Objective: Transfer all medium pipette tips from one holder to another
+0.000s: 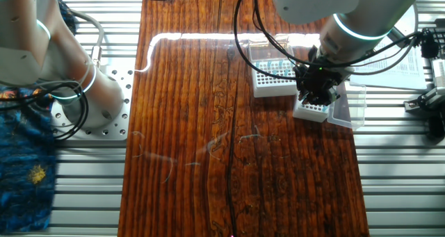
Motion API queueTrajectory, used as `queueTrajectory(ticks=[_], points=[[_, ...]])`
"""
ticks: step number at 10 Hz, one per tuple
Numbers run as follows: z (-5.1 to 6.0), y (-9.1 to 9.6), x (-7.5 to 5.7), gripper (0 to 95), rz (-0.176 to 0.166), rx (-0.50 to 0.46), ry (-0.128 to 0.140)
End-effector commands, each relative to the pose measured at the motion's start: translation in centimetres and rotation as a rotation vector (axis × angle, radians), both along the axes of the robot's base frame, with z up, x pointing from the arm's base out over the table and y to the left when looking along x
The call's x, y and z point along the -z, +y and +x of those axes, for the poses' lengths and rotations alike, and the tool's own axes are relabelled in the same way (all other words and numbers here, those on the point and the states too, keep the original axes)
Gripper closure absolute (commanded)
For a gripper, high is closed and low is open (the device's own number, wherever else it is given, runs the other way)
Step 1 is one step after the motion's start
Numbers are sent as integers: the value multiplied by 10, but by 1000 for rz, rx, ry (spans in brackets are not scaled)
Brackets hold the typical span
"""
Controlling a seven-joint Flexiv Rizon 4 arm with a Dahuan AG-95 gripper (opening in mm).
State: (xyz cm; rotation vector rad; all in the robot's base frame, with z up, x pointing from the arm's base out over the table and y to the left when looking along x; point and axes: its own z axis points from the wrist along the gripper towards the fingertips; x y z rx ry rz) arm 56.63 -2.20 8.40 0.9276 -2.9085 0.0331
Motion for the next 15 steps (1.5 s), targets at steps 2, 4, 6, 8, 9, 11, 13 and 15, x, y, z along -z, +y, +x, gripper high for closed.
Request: queueTrajectory(ticks=[2, 4, 6, 8, 9, 11, 13, 15], points=[[3, 2, -13, 950, 1, -2, 8], [3, 0, -26, 950, 9, -14, 9], [0, 1, -41, 950, 11, -14, 6], [-5, 7, -57, 950, 18, -4, 2], [-9, 10, -66, 950, 25, 4, 1], [-17, 18, -85, 950, 29, 26, 0], [-34, 25, -99, 950, 43, 58, -5], [-54, 23, -99, 950, 50, 64, -10]])
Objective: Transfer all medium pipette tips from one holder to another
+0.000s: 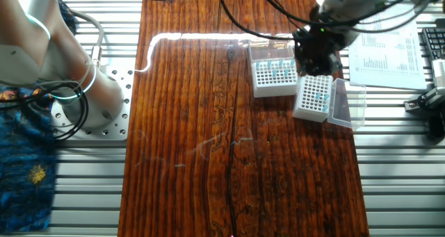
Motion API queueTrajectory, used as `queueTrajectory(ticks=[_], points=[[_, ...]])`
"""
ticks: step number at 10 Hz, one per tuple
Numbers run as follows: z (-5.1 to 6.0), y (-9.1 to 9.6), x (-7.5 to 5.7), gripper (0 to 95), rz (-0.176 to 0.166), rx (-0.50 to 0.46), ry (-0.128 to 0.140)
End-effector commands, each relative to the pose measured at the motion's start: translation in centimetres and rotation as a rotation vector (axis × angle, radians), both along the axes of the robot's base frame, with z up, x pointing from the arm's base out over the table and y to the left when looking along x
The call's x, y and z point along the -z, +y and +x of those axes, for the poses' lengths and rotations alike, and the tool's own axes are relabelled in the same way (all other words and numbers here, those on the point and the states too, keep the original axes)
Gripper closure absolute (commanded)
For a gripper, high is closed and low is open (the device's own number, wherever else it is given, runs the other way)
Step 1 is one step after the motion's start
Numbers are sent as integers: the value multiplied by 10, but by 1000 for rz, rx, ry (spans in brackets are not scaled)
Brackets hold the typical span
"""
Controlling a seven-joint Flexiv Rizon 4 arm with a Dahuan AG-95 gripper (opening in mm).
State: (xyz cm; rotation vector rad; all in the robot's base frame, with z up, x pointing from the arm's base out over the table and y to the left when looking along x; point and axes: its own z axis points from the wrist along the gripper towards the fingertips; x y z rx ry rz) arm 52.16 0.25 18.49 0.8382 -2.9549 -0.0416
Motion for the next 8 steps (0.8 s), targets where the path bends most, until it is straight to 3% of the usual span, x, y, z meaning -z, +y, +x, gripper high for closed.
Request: queueTrajectory(ticks=[1, 2, 5, 8], points=[[-23, -2, 4, 950, 1, -3, -9], [-39, -3, 6, 950, 4, 2, -24], [-63, 5, 16, 950, 19, 23, -71], [-61, 11, 21, 950, 21, 39, -90]])
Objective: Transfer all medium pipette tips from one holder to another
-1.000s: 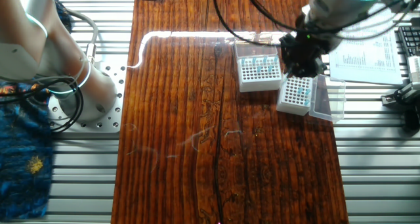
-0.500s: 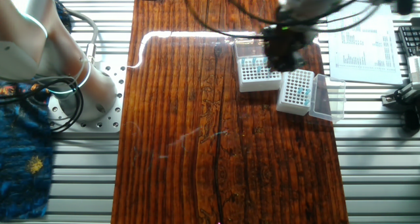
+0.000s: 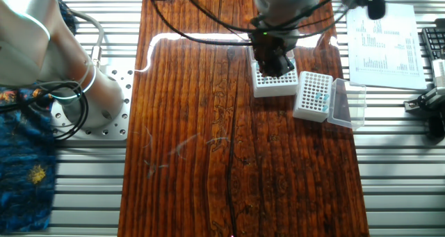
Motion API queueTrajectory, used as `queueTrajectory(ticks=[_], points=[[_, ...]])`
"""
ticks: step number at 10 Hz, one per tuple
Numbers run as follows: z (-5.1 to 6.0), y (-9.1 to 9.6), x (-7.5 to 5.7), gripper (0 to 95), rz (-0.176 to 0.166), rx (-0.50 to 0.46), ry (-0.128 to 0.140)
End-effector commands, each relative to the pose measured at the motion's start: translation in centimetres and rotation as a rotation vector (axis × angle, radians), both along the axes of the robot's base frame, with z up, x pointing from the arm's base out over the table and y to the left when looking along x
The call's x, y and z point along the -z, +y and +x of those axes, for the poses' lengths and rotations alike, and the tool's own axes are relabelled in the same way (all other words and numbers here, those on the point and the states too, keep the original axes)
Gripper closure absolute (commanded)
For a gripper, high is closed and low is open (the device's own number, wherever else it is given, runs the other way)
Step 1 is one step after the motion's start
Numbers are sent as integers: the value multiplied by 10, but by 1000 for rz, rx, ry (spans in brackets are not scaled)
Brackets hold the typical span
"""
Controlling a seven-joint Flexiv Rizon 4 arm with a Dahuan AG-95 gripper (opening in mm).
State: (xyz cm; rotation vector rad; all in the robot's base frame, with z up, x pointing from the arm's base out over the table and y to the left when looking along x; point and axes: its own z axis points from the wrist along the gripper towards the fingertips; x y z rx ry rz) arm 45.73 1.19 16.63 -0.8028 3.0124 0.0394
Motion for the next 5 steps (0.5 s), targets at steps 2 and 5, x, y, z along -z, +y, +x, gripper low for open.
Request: queueTrajectory(ticks=[2, 5], points=[[10, 15, 11, 950, -8, 22, 1], [12, 16, 15, 950, -25, 13, 5]])
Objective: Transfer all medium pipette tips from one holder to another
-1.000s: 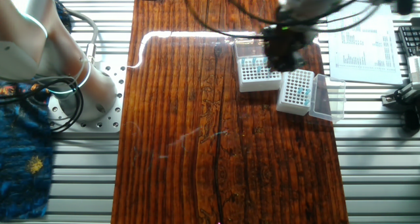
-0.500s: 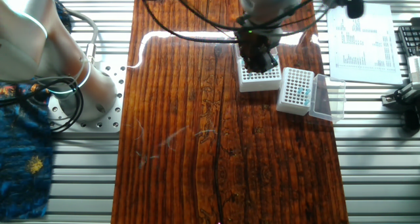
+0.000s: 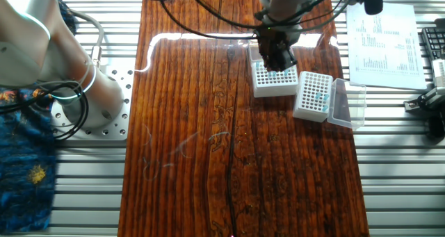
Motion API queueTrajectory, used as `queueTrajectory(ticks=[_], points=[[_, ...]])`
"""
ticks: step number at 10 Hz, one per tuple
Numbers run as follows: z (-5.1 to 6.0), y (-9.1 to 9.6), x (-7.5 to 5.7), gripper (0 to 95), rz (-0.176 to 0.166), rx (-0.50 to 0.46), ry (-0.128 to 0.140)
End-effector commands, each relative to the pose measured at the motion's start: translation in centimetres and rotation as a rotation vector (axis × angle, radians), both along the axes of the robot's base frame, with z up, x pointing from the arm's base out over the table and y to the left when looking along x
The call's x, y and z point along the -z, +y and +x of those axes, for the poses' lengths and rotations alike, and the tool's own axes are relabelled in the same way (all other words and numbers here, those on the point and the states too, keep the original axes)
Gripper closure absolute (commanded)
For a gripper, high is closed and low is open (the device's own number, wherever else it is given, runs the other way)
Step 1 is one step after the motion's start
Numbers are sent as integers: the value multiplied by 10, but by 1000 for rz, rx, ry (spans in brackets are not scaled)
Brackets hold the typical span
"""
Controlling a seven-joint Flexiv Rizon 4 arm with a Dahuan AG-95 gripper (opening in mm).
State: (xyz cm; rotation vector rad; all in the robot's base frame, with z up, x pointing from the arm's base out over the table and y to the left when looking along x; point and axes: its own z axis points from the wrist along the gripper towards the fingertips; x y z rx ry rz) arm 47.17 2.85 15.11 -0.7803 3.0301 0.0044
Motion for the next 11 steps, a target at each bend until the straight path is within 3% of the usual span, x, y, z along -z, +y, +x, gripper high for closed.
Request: queueTrajectory(ticks=[1, 11], points=[[-1, -2, 1, 950, -1, -8, 0], [-4, -3, 17, 950, 4, -5, 0]])
